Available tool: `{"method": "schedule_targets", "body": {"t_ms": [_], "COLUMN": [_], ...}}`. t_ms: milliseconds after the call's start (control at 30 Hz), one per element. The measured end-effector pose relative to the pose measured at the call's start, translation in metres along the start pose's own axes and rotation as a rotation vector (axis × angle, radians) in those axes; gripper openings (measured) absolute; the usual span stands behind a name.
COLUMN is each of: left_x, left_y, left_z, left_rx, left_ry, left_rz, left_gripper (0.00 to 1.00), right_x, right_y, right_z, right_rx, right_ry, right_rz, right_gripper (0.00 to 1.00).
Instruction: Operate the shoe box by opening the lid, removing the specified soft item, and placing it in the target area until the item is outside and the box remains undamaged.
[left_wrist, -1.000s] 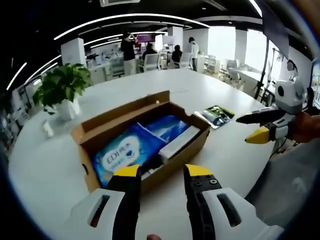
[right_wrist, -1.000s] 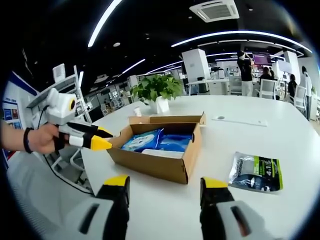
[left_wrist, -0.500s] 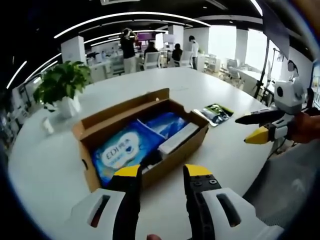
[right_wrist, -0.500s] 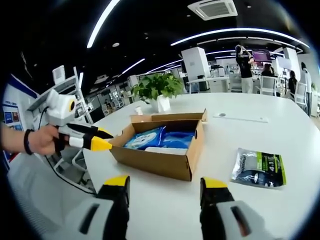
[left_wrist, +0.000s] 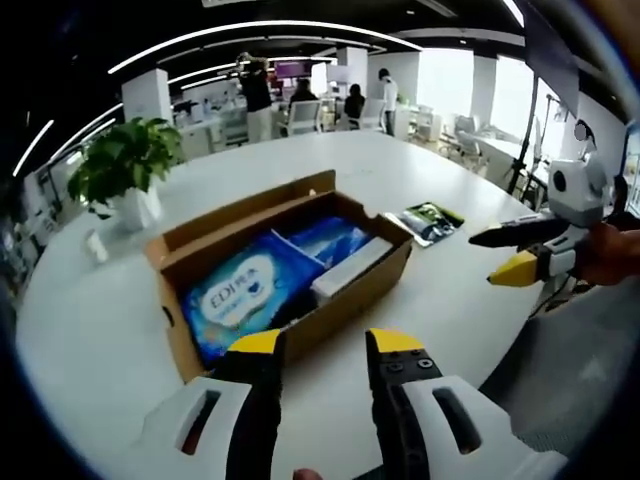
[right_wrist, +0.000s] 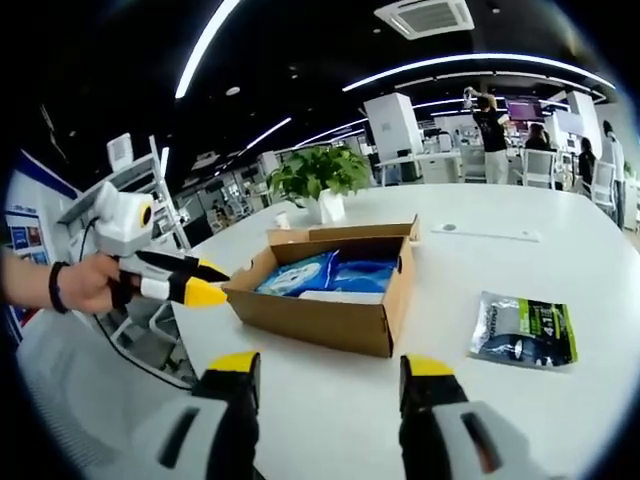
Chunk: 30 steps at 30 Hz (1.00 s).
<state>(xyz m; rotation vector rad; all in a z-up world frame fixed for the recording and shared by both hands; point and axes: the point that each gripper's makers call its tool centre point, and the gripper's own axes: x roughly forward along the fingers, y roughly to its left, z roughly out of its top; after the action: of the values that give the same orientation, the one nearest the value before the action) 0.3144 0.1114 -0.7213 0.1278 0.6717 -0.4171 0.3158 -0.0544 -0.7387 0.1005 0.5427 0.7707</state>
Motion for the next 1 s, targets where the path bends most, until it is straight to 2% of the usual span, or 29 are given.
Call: {"method": "schedule_targets", "body": {"t_ms": [67,233,400,533,633,900,1000], "left_x": [0.000,-0.002,-0.004,-0.004,-0.004,0.003,0.006], "left_y": [0.002,0.010,0.015,0.016,0.016,0.021,0.024], "left_z": [-0.002,0.002,0.003,0.010,0.020,0.063,0.071], "left_rx": [0.000,-0.026,-0.053,-0.069,-0.059,0.000,0.010], "left_ry": [0.004,-0.012,-0.020,-0.030,-0.038,-0.072,-0.076], "left_rz": [0.002,0.020,0.032,0.032,0.028,0.003,-0.002], "left_gripper": [0.33,0.33,0.34,0.35,0.36,0.36,0.36], "right_x": [0.000,0.001,-0.001,-0.001,0.001,0.016,0.022], "right_y": [0.003,0.003,-0.003,-0.005,-0.008,-0.005,-0.003], "right_z": [-0.004,0.004,0.009,0.017,0.028,0.047,0.054], "right_rx": [-0.028,-0.046,-0.018,-0.023,-0.017,-0.065,-0.071], "right_ry": [0.027,0.016,-0.006,-0.012,-0.032,-0.027,-0.028], "right_rz": [0.008,0.017,0.008,0.014,0.014,0.037,0.046], "right_gripper": [0.54,0.55,0.55,0.55,0.55,0.55,0.55]}}
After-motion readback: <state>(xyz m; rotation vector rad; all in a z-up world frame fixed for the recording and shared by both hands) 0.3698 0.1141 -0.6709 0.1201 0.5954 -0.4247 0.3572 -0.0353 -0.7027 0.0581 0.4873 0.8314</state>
